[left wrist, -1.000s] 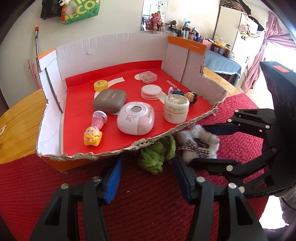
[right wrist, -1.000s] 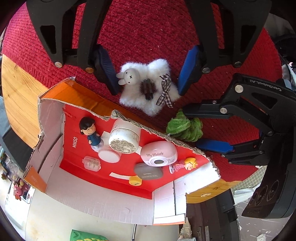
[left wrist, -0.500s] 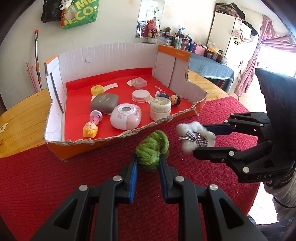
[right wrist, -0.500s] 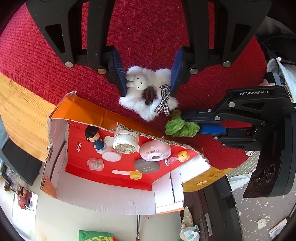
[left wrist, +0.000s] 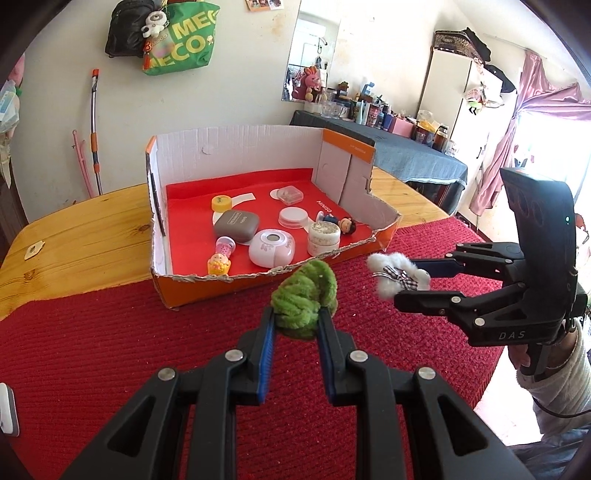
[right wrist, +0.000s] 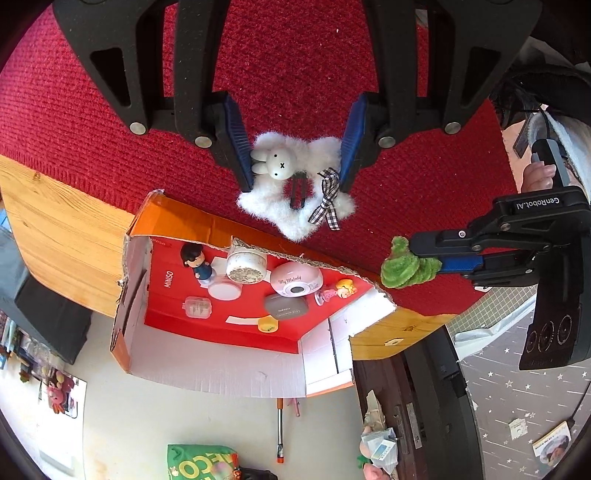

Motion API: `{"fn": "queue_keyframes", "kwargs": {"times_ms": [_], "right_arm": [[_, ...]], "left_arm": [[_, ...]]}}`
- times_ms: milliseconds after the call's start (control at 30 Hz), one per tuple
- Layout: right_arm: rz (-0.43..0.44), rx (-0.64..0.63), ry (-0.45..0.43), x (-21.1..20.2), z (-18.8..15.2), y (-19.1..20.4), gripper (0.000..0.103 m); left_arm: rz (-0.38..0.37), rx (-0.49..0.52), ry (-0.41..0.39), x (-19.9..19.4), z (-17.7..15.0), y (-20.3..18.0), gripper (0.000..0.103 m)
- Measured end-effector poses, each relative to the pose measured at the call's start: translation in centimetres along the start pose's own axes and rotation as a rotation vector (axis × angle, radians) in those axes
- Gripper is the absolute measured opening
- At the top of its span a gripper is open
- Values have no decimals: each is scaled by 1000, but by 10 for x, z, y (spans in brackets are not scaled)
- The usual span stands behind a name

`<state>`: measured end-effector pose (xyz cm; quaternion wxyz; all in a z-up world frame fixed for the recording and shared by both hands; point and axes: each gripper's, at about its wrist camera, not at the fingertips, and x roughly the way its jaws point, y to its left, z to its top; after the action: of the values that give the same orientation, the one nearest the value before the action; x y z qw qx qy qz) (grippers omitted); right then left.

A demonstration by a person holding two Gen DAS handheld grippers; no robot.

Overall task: Organize objects
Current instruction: 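Lift the green toy and white bunny and carry both over the box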

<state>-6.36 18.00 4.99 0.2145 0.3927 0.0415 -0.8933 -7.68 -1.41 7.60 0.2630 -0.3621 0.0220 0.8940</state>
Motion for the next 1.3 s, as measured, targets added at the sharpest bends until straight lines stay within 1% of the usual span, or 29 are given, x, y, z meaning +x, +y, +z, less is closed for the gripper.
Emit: {"fn": "queue_keyframes", "kwargs": {"times_ms": [167,267,367,433,533,600,633,667,800,933,1100,1300], "right_arm": [[10,-6,-5,-3,3,5,43],[27,-8,-14,-8,7,8,43],[29,-17,-36,-16,16,12,43],[31,-20,-50,-19,25,12,43],[-8,-42,-62,-18,45,13,43],[-20,-48,-55,-10,64,10,43],[-42,-53,-50,-5,75,8,43],[-66,-59,-42,2,86,6,43],[-109,-77,31,38,126,-7,43],[-135,-76,115,77,154,-22,43],[-160,-74,212,124,167,-39,43],[-156,-64,281,155,168,-51,44]], "left_arm": [[2,-26,-17,-9,2,8,22],[7,-32,-35,-16,9,11,22],[29,-26,-49,-20,20,14,22],[46,-27,-45,-18,29,17,22],[101,-21,-31,-8,47,22,22],[133,-24,-10,4,60,27,22],[143,-24,4,11,66,31,22],[153,-28,20,19,73,34,22],[196,-39,88,50,94,48,22],[238,-27,135,72,106,56,23],[280,-32,195,96,114,69,23],[316,-12,265,123,113,77,23]]}}
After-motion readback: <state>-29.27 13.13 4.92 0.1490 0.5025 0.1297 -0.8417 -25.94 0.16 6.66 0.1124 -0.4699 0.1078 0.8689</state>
